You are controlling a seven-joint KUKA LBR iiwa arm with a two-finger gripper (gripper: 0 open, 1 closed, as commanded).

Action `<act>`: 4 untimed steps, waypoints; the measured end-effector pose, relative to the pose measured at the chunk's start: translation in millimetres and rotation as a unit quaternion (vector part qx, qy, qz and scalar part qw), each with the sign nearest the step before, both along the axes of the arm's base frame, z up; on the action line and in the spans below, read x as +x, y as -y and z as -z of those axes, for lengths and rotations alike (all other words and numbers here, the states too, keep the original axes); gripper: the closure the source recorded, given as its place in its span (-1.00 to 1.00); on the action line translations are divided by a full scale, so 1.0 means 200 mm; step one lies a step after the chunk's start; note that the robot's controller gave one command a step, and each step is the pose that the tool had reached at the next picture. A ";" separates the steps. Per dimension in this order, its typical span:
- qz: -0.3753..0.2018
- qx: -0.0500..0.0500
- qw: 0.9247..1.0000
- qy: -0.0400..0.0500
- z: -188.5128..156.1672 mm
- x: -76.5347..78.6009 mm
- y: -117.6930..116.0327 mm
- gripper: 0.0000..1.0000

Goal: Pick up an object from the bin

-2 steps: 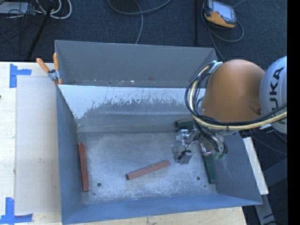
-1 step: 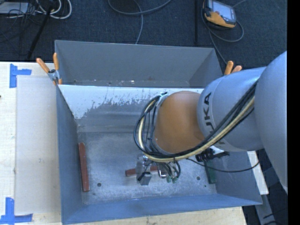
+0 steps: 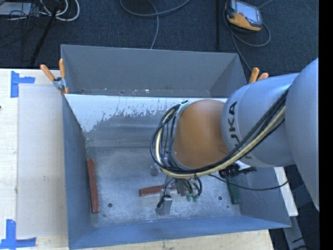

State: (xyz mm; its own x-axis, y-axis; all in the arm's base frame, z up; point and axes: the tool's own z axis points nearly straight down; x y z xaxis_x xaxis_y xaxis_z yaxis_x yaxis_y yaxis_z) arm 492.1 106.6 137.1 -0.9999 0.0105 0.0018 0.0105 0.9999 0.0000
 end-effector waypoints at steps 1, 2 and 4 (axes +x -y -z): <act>0.019 -0.002 1.000 -0.003 0.36 0.09 0.22 -1.00; 0.018 0.000 1.000 0.000 0.34 0.10 0.21 1.00; 0.018 0.000 1.000 0.000 0.34 0.10 0.21 1.00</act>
Offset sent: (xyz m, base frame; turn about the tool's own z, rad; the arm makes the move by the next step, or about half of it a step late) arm 0.0195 -0.0413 -0.0671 0.0336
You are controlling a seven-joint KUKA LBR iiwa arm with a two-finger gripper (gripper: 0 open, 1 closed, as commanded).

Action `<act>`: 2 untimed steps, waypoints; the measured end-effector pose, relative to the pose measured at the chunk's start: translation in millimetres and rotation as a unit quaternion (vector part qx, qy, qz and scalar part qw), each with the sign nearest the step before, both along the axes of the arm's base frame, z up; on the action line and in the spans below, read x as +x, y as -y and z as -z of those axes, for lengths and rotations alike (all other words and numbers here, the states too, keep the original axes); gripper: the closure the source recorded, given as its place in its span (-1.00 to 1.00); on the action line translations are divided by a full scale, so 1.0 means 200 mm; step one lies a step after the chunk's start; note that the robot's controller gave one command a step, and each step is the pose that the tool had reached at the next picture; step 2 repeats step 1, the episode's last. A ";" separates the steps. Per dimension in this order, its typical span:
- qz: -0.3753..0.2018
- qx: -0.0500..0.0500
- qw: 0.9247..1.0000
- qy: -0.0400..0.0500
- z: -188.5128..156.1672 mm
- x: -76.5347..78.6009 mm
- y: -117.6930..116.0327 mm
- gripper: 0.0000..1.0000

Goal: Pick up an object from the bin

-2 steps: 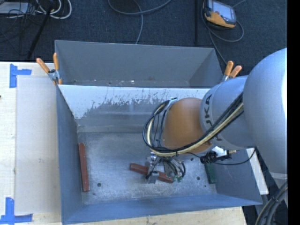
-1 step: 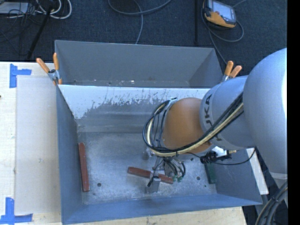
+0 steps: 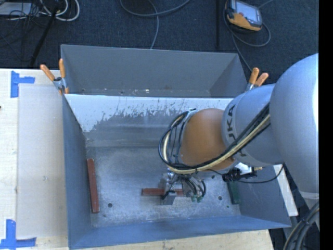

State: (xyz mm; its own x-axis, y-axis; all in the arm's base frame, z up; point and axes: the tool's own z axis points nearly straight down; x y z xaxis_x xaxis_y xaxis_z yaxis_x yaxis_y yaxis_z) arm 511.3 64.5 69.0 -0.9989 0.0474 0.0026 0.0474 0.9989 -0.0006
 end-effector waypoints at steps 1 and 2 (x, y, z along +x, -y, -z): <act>0.019 0.001 1.000 0.005 -0.83 -0.05 0.00 1.00; 0.019 0.001 1.000 0.005 -0.83 -0.05 0.00 1.00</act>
Offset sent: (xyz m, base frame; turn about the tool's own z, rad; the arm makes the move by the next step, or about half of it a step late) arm -0.0112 -0.0003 0.1619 0.0403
